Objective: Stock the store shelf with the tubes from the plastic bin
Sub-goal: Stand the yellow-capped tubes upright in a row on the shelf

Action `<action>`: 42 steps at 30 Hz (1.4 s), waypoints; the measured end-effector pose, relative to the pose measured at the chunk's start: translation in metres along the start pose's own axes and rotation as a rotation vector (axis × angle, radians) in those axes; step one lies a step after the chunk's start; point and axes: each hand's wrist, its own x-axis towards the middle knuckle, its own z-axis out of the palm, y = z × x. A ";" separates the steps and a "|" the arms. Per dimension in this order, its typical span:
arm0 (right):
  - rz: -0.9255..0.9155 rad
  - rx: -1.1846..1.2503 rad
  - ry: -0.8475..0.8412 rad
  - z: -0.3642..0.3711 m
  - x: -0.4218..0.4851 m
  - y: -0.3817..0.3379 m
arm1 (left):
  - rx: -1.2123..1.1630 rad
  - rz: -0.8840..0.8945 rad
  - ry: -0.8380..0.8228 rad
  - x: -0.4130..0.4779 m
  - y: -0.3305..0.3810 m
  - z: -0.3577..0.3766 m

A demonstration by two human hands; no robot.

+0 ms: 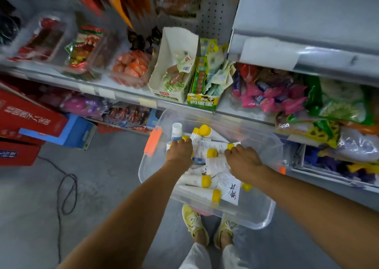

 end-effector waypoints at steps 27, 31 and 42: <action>-0.083 1.951 0.094 -0.308 -0.107 0.000 | -1.934 0.237 0.179 -0.162 -0.022 -0.273; -0.231 1.844 0.275 -0.332 -0.127 0.013 | -1.758 0.308 0.336 -0.179 -0.012 -0.311; -0.172 1.517 0.864 -0.412 -0.201 0.031 | -1.382 0.618 0.735 -0.215 0.020 -0.400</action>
